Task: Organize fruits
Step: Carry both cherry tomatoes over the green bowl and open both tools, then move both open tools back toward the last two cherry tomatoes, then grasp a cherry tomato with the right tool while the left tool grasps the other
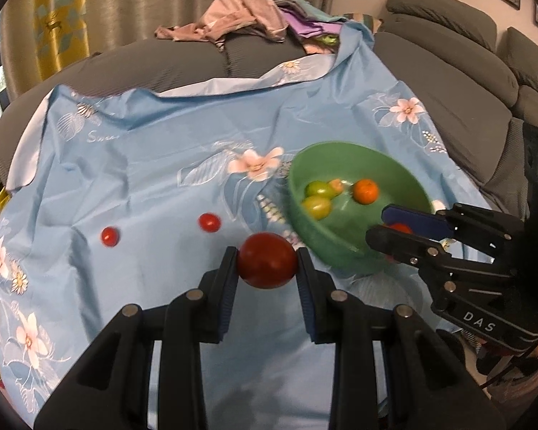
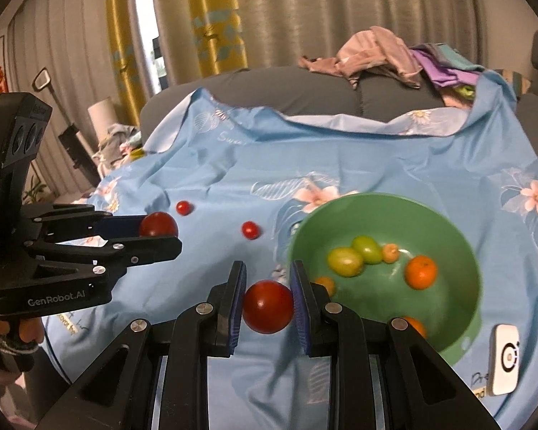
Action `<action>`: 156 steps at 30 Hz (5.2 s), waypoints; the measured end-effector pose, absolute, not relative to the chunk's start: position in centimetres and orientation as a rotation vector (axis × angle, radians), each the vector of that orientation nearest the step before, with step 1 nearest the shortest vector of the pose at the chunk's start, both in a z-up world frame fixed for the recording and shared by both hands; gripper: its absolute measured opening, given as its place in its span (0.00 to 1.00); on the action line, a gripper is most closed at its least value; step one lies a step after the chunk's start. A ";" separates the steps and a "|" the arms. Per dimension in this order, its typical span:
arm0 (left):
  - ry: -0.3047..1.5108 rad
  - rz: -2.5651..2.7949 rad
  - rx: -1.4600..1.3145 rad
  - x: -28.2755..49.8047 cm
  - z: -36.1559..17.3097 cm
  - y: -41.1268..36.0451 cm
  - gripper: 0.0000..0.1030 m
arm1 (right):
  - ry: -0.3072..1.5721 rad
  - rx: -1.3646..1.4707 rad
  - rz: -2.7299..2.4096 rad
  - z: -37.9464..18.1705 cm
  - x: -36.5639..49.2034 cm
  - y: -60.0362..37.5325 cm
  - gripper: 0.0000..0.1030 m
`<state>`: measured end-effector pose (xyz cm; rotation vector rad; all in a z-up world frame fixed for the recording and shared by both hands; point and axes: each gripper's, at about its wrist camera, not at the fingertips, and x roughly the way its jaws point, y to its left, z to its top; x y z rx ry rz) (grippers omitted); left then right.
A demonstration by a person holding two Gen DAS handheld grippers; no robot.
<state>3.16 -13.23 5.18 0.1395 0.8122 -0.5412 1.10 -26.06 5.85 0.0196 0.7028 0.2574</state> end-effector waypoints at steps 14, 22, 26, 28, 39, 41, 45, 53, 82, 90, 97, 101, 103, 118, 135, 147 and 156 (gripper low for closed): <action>0.824 -0.660 0.213 4.7 4.9 -19.8 0.31 | 0.700 0.085 0.149 5.3 1.2 -31.6 0.26; 0.846 -0.702 0.249 5.8 3.9 -22.7 0.31 | 0.720 0.106 0.105 4.4 1.8 -33.7 0.26; 0.859 -0.719 0.258 6.4 3.3 -23.8 0.31 | 0.734 0.117 0.094 3.9 2.2 -34.3 0.26; 0.866 -0.724 0.262 6.7 3.0 -24.2 0.31 | 0.742 0.118 0.091 3.7 2.4 -34.4 0.26; 0.920 -0.698 0.299 7.8 0.7 -24.9 0.32 | 0.782 0.094 0.077 2.9 3.4 -34.2 0.26; 0.925 -0.693 0.303 7.9 0.5 -24.8 0.32 | 0.787 0.104 0.070 2.7 3.4 -34.3 0.26; 0.929 -0.687 0.295 8.0 0.3 -24.4 0.41 | 0.808 0.118 0.048 2.3 3.7 -34.4 0.26; 0.886 -0.669 0.264 7.4 1.6 -23.0 0.74 | 0.803 0.113 -0.013 2.9 3.0 -34.7 0.33; 0.978 -0.317 0.032 0.5 -0.8 -4.1 0.87 | 0.767 0.056 0.205 5.5 -1.1 -27.1 0.34; 0.980 -0.311 -0.041 -0.1 -1.6 -1.5 0.87 | 0.825 0.010 0.330 4.1 0.2 -22.2 0.34; 0.983 -0.298 -0.088 0.7 -2.1 0.6 0.87 | 0.897 -0.009 0.376 2.1 4.3 -19.1 0.34; 0.979 -0.299 -0.099 1.6 -2.2 1.5 0.87 | 0.904 -0.045 0.367 1.0 8.1 -17.4 0.34; 0.975 -0.300 -0.101 2.2 -2.3 1.9 0.87 | 0.919 -0.058 0.331 0.1 10.3 -17.0 0.34; 0.966 -0.312 -0.115 7.4 -2.5 2.9 0.87 | 1.057 -0.103 0.197 -3.9 18.5 -16.3 0.34; 0.991 -0.285 -0.118 10.0 -2.6 2.8 0.87 | 1.046 -0.038 0.265 -4.3 22.5 -15.8 0.34; 1.035 -0.230 -0.116 16.8 -2.9 0.7 0.86 | 1.014 0.083 0.280 -4.4 23.5 -17.2 0.28; 1.080 -0.130 -0.047 21.1 -5.4 -0.1 0.69 | 0.999 0.173 0.357 -4.4 21.7 -17.6 0.28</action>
